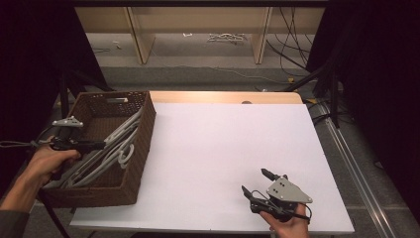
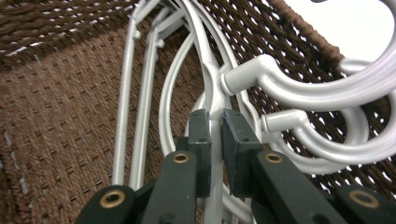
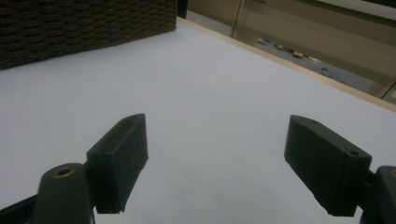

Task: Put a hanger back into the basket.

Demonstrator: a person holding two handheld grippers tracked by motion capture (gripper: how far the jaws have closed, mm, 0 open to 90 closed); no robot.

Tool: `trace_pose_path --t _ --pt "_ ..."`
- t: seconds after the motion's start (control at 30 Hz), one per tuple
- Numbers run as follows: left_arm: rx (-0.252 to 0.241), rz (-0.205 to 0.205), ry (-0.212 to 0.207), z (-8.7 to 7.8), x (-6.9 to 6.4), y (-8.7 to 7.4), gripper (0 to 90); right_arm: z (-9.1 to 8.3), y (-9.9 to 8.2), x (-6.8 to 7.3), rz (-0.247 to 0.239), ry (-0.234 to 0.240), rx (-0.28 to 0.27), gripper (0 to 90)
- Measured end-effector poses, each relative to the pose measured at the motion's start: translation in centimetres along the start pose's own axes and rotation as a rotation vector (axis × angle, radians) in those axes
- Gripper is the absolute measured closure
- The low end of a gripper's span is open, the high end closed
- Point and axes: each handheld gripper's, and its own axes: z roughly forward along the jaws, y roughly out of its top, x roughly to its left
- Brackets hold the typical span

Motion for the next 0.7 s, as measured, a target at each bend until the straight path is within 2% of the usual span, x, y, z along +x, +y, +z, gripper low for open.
trace_pose_path --t 0.07,0.1,0.13,0.27,0.33,0.37,0.4,0.43,0.5,0.63,0.7 --pt "0.031 0.021 -0.004 0.3 -0.2 0.0 81.8 0.0 0.0 0.0 0.002 -0.001 -0.001 22.5" --pt "0.031 0.021 -0.004 0.3 -0.2 0.0 81.5 0.0 0.0 0.0 -0.001 -0.001 0.001 22.5" --pt "0.064 0.046 -0.004 0.7 -0.5 0.1 80.8 0.0 0.0 0.0 -0.002 0.0 0.002 22.5" --pt "0.085 0.081 0.013 1.3 -0.9 0.0 79.1 -0.1 0.0 0.0 0.003 0.006 0.005 22.5" --pt "0.081 0.078 0.019 1.5 -1.1 -0.1 78.5 0.0 0.0 0.0 -0.002 0.001 0.001 22.5" --pt "0.063 0.077 0.019 1.6 -1.0 -0.2 78.0 0.0 0.0 0.0 -0.002 0.003 0.001 22.6" --pt "0.071 0.078 0.015 1.6 -1.0 -0.2 77.0 0.0 0.0 0.0 0.001 0.001 -0.001 22.6" --pt "0.062 0.065 0.022 1.6 -1.0 -0.2 75.4 0.0 0.0 0.0 -0.002 0.0 -0.003 22.6" --pt "0.092 0.054 0.021 1.1 -0.8 0.0 70.6 -0.1 0.0 0.0 0.001 0.006 0.005 22.6" --pt "-0.002 -0.009 0.034 0.1 -1.0 0.0 56.3 0.0 0.0 0.0 0.0 0.001 -0.001 22.7" --pt "-0.012 -0.001 0.022 -0.2 -1.4 -0.1 53.8 0.0 0.0 0.0 -0.001 0.0 0.001 22.6"
